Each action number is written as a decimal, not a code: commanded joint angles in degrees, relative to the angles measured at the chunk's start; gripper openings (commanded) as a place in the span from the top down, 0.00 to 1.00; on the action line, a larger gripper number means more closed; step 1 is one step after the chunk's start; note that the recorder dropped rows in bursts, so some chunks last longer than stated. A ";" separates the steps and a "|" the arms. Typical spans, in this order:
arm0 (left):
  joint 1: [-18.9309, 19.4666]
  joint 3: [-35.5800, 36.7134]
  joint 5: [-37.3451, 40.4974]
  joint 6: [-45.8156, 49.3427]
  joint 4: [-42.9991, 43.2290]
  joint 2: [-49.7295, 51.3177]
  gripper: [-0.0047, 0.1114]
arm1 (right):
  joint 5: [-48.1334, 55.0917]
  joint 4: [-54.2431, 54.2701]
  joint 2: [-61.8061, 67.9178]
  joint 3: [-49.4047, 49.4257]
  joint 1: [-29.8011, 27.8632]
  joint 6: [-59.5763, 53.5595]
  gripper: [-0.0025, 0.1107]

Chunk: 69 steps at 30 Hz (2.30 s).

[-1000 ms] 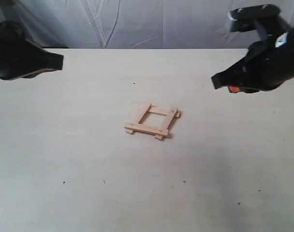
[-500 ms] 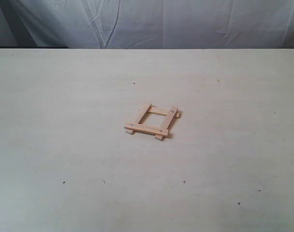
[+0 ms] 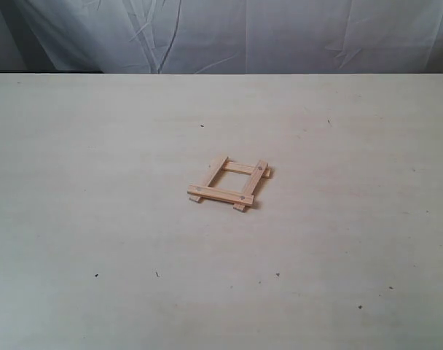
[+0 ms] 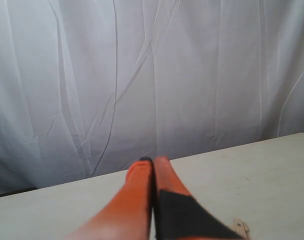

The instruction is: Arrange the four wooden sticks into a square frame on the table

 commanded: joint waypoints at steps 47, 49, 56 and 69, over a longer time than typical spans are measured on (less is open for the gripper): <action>-0.34 0.05 0.69 0.18 2.77 -0.50 0.96 | -0.23 -3.48 -10.32 25.54 -13.18 6.30 0.98; -0.34 0.05 0.69 0.18 2.77 -0.50 0.96 | -0.23 -3.48 -10.32 25.54 -14.69 6.30 0.98; -0.34 0.05 0.69 0.18 3.11 -0.50 0.96 | -0.23 -3.48 -10.32 25.54 -14.85 6.30 0.98; 7.22 1.67 2.03 0.83 5.20 -3.87 0.96 | -0.51 -3.48 -10.32 25.54 -14.85 6.40 0.98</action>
